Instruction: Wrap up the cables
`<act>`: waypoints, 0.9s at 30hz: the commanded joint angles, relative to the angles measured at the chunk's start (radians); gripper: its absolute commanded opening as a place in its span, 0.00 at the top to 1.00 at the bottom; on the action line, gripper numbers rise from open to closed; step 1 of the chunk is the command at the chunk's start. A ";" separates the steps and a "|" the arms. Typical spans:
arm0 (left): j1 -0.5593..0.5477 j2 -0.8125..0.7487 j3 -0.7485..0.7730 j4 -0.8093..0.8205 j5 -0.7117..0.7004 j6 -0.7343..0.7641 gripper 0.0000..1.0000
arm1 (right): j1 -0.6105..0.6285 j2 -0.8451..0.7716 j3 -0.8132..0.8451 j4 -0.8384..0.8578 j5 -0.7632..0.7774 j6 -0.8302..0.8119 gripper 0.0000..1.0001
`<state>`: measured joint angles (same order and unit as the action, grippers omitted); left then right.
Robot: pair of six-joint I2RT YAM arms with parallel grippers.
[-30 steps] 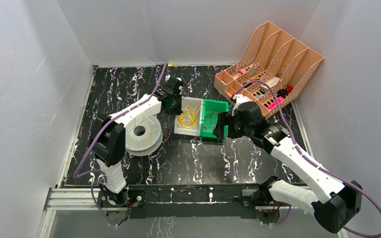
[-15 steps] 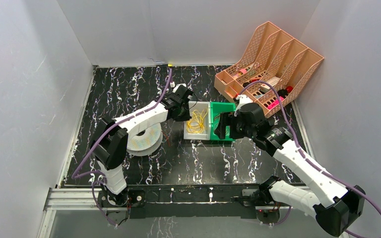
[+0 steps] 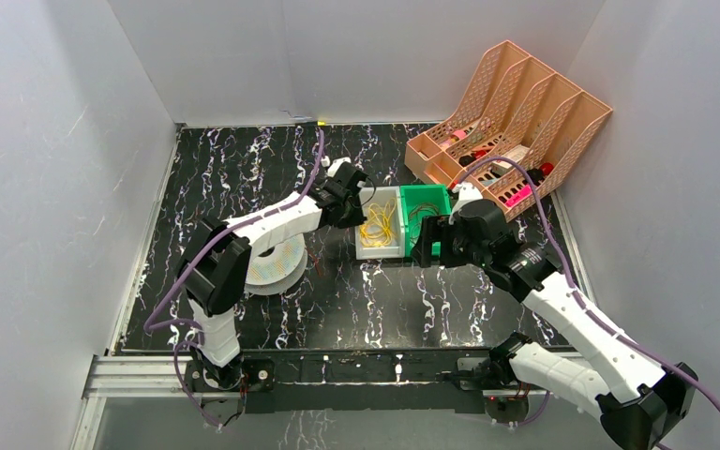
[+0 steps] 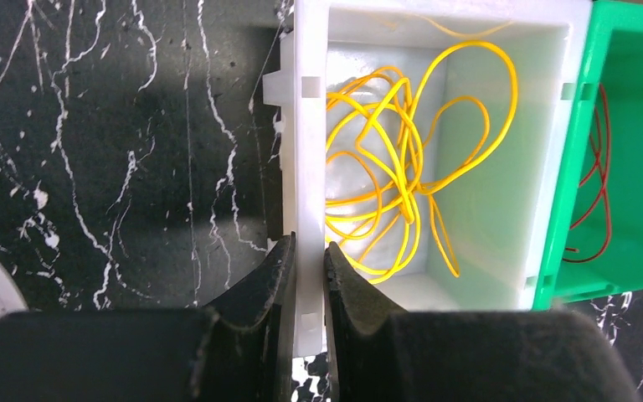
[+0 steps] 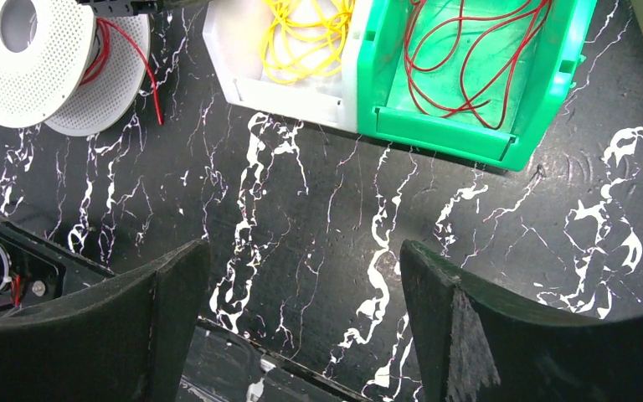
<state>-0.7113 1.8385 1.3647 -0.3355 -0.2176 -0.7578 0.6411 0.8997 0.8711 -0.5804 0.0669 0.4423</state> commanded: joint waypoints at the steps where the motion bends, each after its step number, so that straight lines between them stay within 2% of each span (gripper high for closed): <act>1: -0.006 0.003 0.029 0.056 0.017 -0.012 1.00 | -0.001 -0.035 -0.005 0.015 0.023 0.003 0.09; 3: -0.006 0.008 0.032 0.056 0.020 -0.010 0.98 | -0.002 -0.035 -0.007 0.017 0.025 0.004 0.09; 6: -0.007 0.008 0.035 0.055 0.018 0.003 0.88 | -0.001 -0.028 -0.007 0.021 0.023 0.006 0.09; 9: -0.005 0.006 0.039 0.051 0.016 0.017 0.72 | -0.002 -0.019 -0.004 0.026 0.022 0.006 0.09; 15: -0.007 -0.037 0.035 0.042 0.006 0.052 0.51 | -0.001 -0.007 0.013 0.022 0.032 0.002 0.09; 19: -0.007 -0.101 0.051 -0.004 -0.015 0.111 0.36 | -0.001 0.001 0.028 0.011 0.050 -0.006 0.08; 24: -0.007 -0.186 0.060 -0.087 -0.042 0.201 0.25 | -0.001 0.007 0.035 0.012 0.075 -0.018 0.08; 27: -0.006 -0.323 0.021 -0.212 -0.159 0.287 0.15 | -0.002 0.045 0.048 0.028 0.069 -0.025 0.08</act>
<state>-0.7139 1.6405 1.3926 -0.4244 -0.2638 -0.5541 0.6411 0.9226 0.8715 -0.5819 0.1280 0.4366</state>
